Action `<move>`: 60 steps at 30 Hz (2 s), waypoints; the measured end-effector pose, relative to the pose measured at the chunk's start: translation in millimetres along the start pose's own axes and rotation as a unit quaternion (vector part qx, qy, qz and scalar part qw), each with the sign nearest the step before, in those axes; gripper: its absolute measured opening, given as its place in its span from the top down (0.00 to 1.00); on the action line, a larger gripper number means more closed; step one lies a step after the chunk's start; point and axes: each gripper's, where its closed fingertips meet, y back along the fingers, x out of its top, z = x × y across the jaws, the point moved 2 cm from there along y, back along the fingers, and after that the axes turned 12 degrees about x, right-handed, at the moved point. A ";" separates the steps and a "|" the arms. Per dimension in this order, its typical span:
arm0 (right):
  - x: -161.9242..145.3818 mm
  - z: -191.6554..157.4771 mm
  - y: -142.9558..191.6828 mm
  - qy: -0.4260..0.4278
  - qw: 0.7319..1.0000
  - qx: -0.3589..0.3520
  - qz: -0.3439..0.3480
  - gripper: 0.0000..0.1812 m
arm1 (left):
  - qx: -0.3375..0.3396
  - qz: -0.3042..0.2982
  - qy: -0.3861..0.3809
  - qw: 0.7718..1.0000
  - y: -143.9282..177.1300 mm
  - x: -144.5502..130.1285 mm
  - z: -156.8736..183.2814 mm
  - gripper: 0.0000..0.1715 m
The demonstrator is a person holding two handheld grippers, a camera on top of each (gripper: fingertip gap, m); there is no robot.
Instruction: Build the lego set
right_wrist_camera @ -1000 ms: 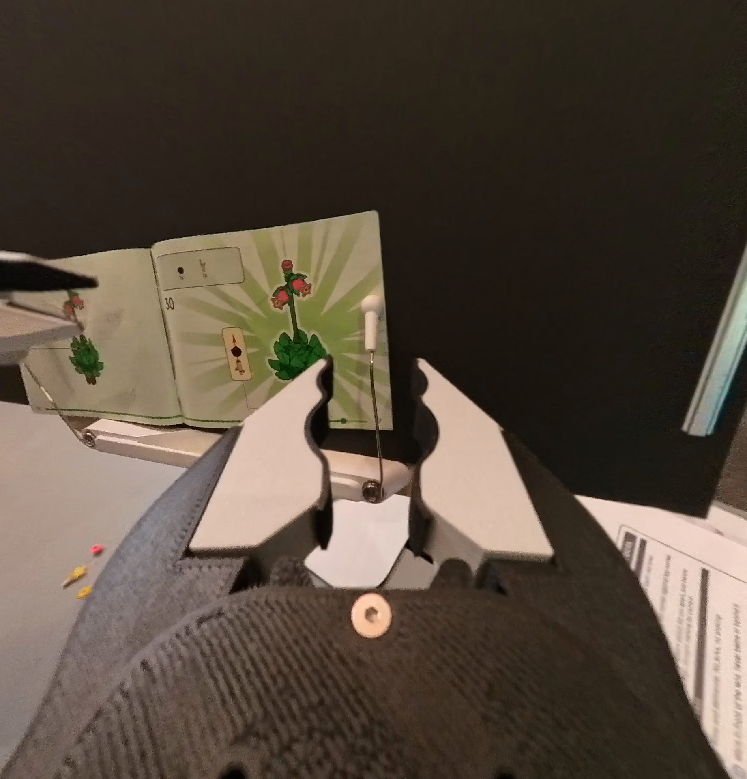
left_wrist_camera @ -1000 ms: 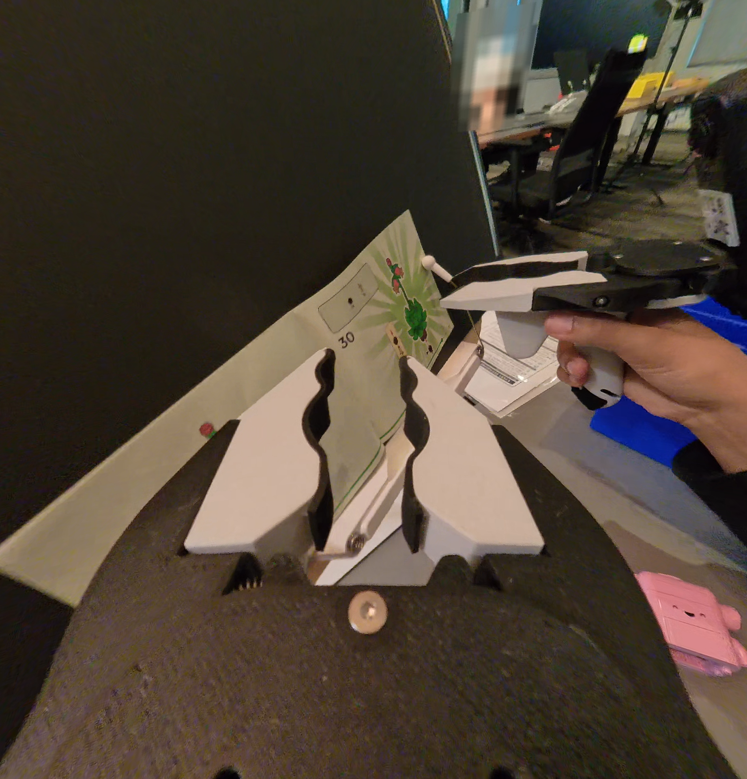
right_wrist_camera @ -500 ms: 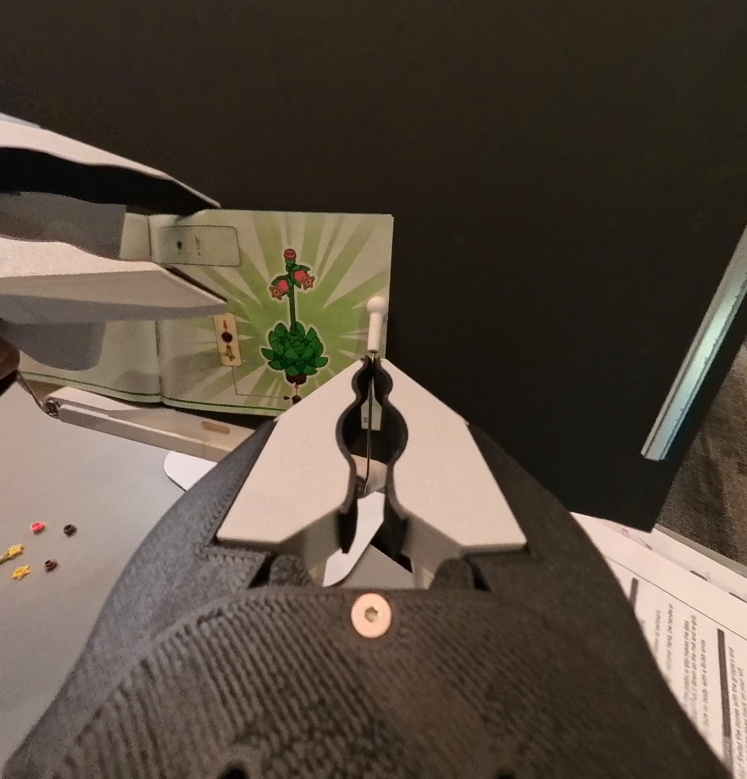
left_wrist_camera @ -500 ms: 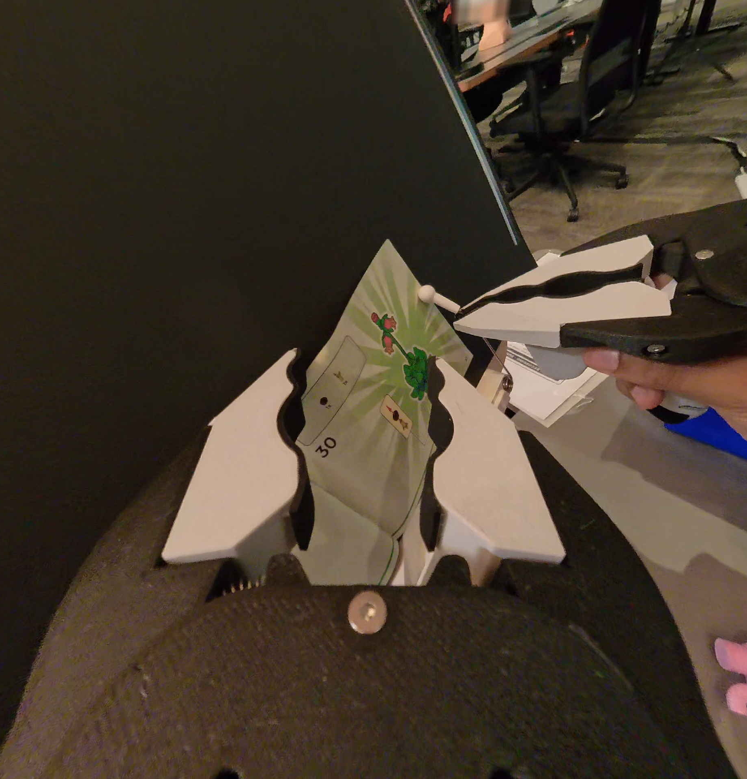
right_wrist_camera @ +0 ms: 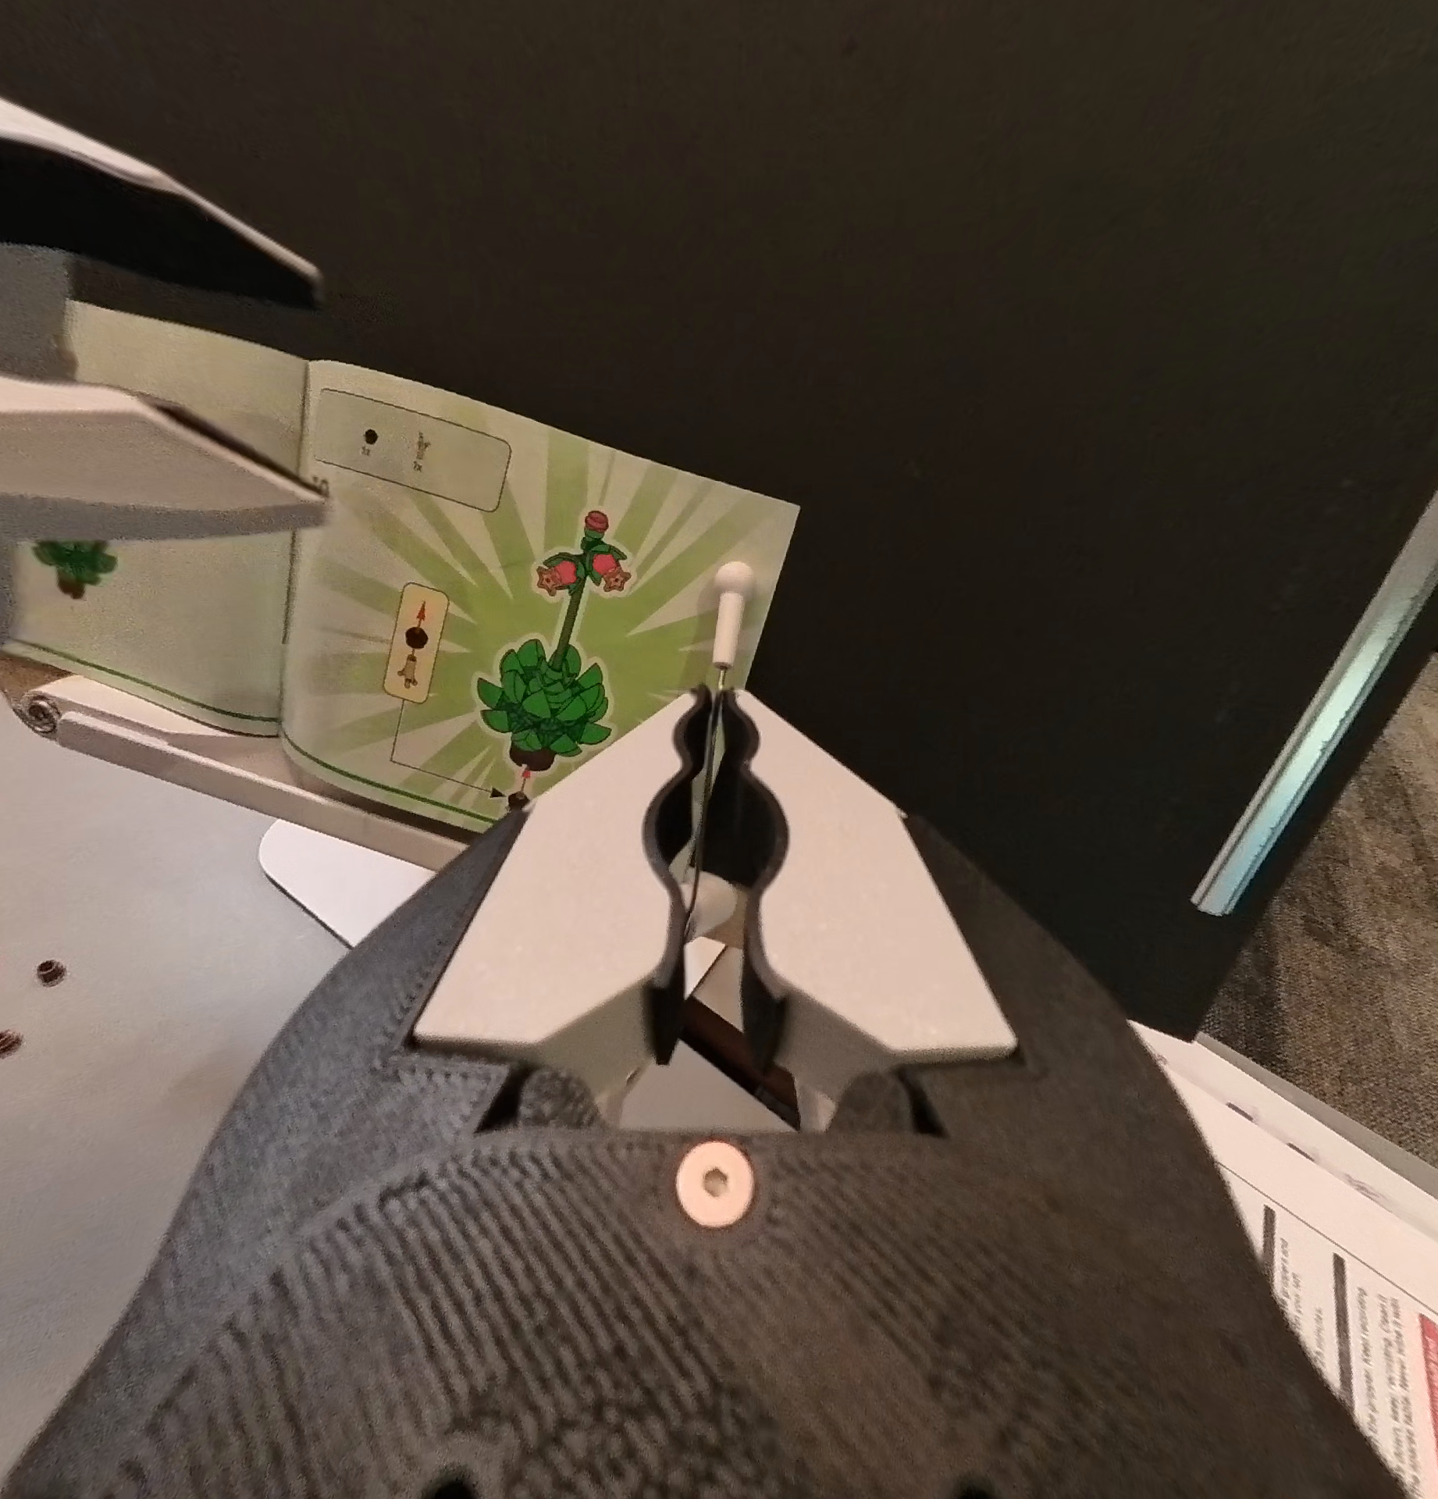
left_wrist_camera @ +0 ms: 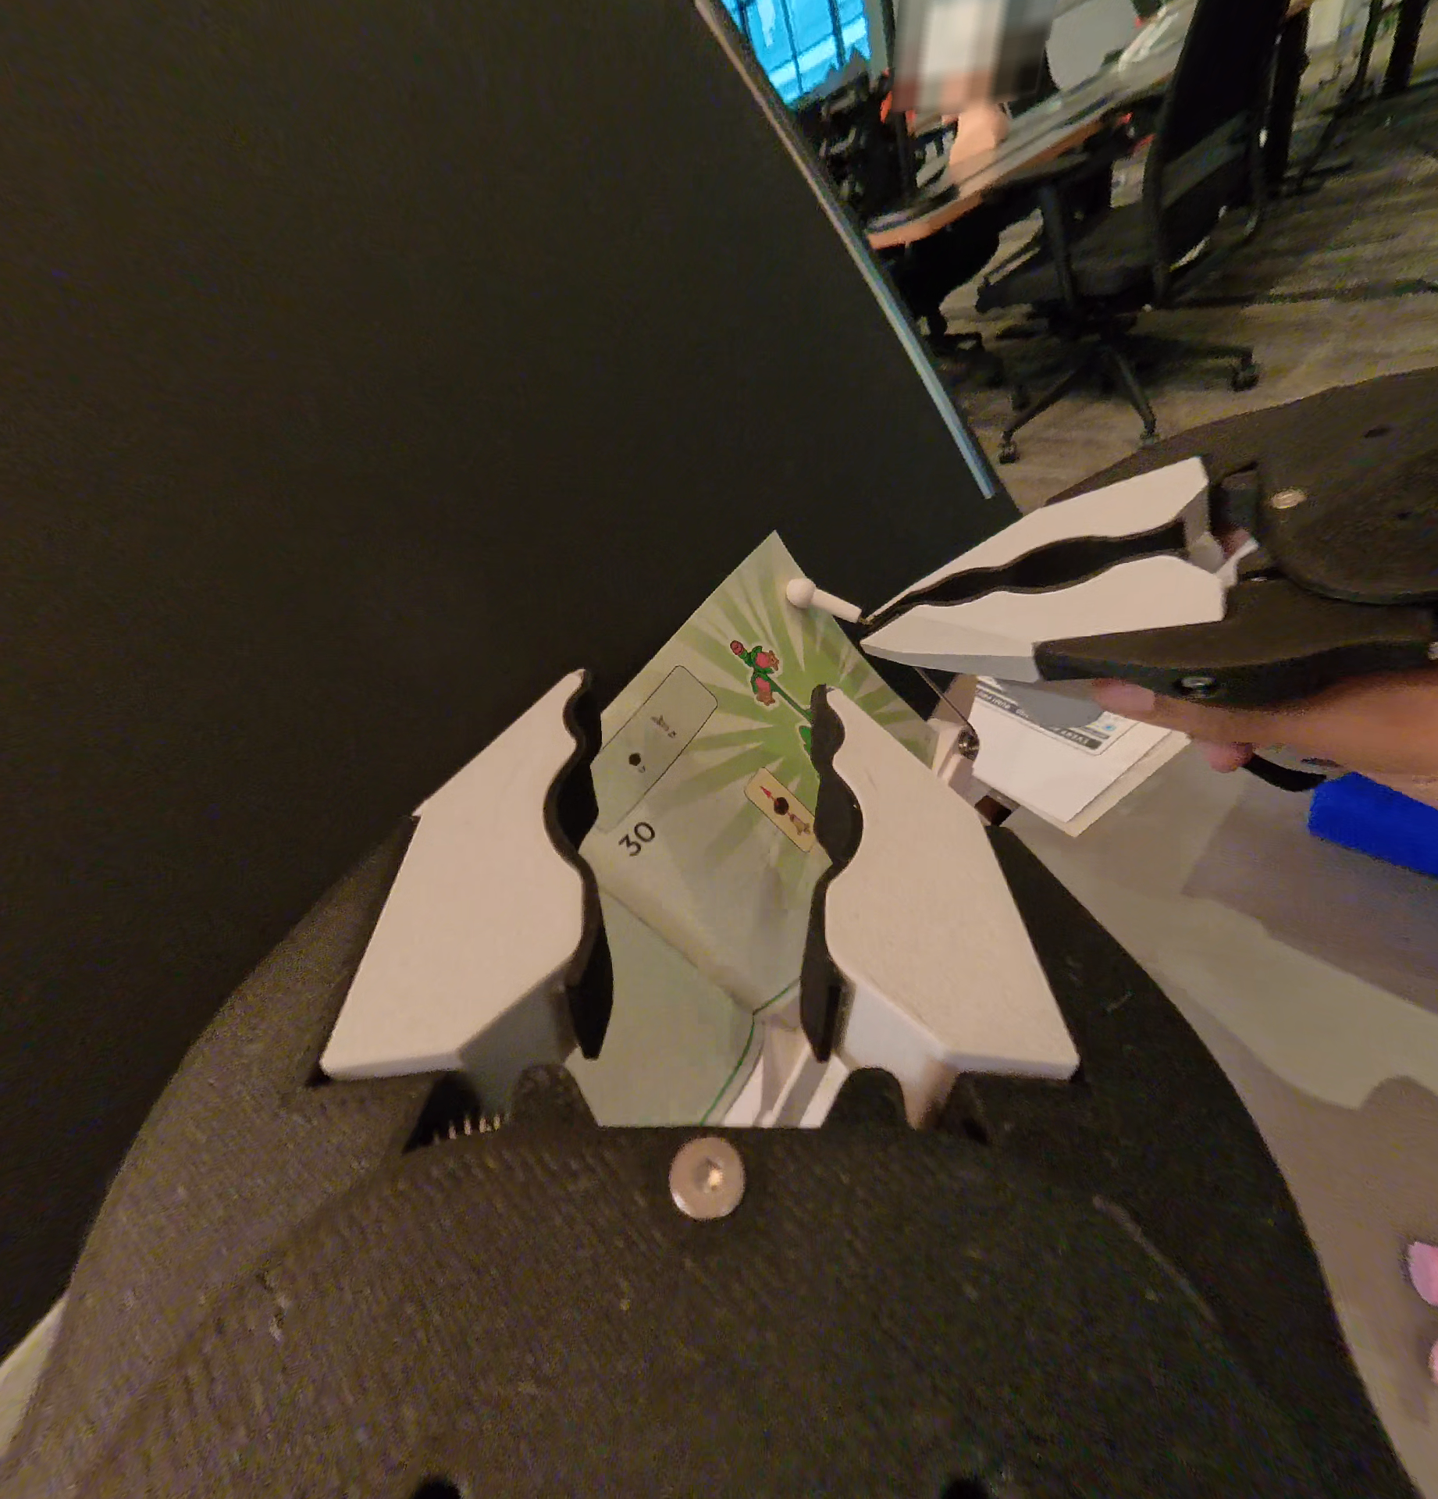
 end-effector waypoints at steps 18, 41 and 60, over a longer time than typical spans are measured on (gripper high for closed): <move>115.7 -147.2 61.6 -0.054 0.962 0.211 0.165 0.75 | -0.082 -0.132 0.229 0.961 188.4 -150.9 22.0 0.74; -103.9 -288.7 122.7 -0.167 0.899 0.390 -0.107 0.93 | -0.166 -0.156 0.177 0.957 193.4 -186.0 72.2 0.84; -109.9 -288.2 115.7 -0.172 0.897 0.389 -0.116 1.00 | -0.126 -0.136 0.298 0.936 186.4 -185.4 42.9 0.71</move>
